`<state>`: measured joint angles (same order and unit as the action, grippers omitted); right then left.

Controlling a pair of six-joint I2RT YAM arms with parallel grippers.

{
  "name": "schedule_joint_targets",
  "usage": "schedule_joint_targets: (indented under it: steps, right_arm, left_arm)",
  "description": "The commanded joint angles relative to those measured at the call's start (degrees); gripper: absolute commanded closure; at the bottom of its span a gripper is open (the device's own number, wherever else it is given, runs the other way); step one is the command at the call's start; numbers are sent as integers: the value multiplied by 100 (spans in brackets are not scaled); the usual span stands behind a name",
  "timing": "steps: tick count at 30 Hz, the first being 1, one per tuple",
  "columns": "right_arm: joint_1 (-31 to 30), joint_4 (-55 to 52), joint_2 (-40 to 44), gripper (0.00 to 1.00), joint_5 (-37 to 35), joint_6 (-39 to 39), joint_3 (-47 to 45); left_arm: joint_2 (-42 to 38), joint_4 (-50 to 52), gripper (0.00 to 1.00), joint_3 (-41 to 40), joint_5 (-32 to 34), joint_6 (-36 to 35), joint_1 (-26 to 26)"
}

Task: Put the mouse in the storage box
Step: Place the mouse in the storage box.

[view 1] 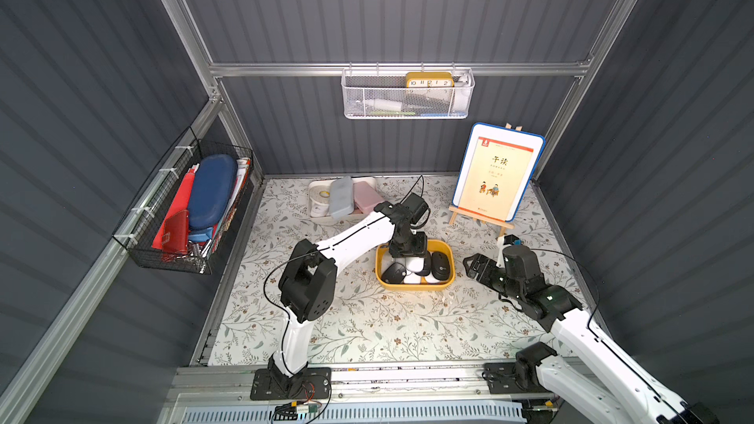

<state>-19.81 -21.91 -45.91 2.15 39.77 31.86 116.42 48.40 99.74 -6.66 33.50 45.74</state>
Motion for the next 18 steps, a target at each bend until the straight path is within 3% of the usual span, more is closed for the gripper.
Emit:
schedule_joint_targets:
  steps: [1,18]
  right_arm:
    - [21,111,28,11,237,90,-81]
    - [21,187,19,11,593,121,-233]
  left_arm:
    - [150,-33,45,91,-106,69,-3]
    - [373,-89,45,-139,-132,124,-3]
